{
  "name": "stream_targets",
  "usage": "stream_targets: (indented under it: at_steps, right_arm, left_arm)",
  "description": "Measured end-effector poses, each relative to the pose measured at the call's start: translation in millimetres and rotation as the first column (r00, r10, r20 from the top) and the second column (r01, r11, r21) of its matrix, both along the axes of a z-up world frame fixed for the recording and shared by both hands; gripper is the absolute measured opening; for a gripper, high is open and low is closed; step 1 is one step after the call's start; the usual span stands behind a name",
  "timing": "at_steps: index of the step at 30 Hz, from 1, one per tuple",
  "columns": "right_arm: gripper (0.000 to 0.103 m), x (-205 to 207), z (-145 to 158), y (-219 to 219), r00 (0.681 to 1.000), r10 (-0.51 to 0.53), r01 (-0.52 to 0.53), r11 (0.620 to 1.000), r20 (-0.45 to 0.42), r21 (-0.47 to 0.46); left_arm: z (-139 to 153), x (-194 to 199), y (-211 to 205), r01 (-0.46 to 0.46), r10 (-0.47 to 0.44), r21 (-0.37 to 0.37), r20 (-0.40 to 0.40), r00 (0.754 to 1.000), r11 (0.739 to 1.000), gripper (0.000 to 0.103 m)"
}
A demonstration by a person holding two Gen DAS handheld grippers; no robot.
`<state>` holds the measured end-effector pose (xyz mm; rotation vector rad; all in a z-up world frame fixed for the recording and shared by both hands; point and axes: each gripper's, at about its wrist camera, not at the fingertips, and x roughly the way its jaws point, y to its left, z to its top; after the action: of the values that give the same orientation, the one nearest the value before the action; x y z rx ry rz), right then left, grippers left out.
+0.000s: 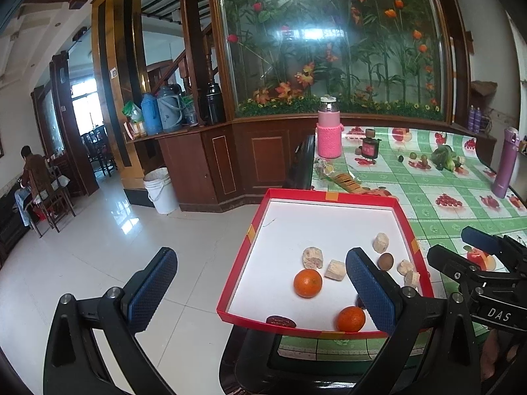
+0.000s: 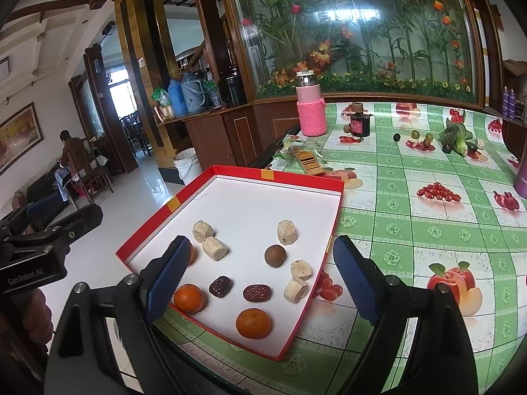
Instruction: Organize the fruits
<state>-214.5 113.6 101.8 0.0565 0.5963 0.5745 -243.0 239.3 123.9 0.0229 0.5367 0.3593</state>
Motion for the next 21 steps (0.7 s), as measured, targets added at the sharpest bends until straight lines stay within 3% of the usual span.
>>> stream_targets:
  at_steps: [21]
  right_arm:
    - [0.089, 5, -2, 15, 1.000, 0.010, -0.010, 1.000, 0.002, -0.017]
  left_arm:
    - [-7, 2, 8, 0.004, -0.004, -0.012, -0.025, 1.000, 1.000, 0.102]
